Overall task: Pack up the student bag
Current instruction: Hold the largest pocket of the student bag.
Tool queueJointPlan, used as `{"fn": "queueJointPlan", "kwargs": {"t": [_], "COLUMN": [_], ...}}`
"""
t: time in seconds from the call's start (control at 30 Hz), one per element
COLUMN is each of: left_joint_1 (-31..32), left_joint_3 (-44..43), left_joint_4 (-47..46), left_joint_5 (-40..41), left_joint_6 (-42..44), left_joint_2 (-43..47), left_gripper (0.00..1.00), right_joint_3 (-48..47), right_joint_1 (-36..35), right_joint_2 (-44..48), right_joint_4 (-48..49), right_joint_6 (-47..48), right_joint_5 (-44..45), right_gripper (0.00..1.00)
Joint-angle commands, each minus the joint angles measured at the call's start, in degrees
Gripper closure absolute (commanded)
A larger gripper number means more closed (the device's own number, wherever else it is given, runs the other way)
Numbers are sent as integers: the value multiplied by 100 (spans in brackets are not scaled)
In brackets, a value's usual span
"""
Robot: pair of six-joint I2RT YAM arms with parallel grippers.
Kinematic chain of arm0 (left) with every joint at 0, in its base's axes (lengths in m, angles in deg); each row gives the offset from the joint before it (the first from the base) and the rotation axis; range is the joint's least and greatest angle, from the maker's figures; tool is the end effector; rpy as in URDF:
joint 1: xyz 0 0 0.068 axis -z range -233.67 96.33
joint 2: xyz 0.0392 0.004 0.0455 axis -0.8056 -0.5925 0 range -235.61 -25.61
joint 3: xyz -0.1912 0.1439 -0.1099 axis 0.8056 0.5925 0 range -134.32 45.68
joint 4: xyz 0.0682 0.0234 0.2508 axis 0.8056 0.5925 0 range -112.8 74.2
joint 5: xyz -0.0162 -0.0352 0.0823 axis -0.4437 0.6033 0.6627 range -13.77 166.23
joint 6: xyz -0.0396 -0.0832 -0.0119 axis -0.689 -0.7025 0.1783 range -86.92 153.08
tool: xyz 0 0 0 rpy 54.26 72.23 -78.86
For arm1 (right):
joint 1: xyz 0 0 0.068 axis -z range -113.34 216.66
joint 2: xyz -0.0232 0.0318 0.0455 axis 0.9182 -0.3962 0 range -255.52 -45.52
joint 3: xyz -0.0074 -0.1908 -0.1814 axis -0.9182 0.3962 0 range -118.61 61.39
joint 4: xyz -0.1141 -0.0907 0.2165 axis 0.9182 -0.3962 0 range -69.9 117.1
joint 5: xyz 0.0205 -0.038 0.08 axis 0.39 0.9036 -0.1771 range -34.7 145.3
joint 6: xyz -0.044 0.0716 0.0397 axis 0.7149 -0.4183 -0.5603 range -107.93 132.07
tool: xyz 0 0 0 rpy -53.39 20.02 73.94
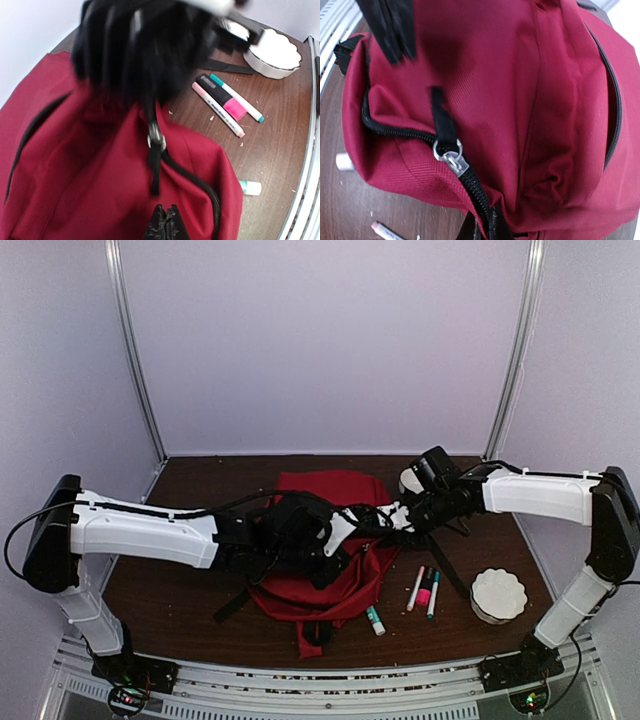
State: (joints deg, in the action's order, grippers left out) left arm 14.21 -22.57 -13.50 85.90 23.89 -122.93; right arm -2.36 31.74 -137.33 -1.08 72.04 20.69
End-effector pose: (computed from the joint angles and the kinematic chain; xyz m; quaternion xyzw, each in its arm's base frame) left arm 0.1705 -0.3818 0.2022 0.4075 0.7999 -0.2109 0.3867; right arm 0.2609 0.2401 0.1867 -0.7314 0.5543 0.2178 0.3323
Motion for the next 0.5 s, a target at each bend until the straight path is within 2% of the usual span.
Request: {"fn": "queueJointPlan", "kwargs": {"t": [0.0, 0.13, 0.27, 0.4, 0.47], "left_joint_1": [123, 156, 173, 173, 167], "left_joint_3": [215, 572, 890, 909, 887], "left_joint_4": [369, 610, 570, -72, -610], "left_joint_5": [76, 119, 165, -6, -122], "left_joint_6": [-273, -470, -672, -725, -786], "left_joint_2": [262, 310, 485, 595, 584], "left_gripper": [100, 100, 100, 98, 74], "right_joint_3": [563, 1166, 1333, 1356, 1396], "right_joint_1": [497, 643, 705, 698, 694], "right_joint_2": [609, 975, 1066, 1112, 1140], "right_joint_4": [783, 1287, 1338, 1328, 1418], "right_joint_6": [-112, -4, 7, -169, -284], "right_joint_5": [357, 590, 581, 351, 331], "right_gripper": [99, 99, 99, 98, 97]}}
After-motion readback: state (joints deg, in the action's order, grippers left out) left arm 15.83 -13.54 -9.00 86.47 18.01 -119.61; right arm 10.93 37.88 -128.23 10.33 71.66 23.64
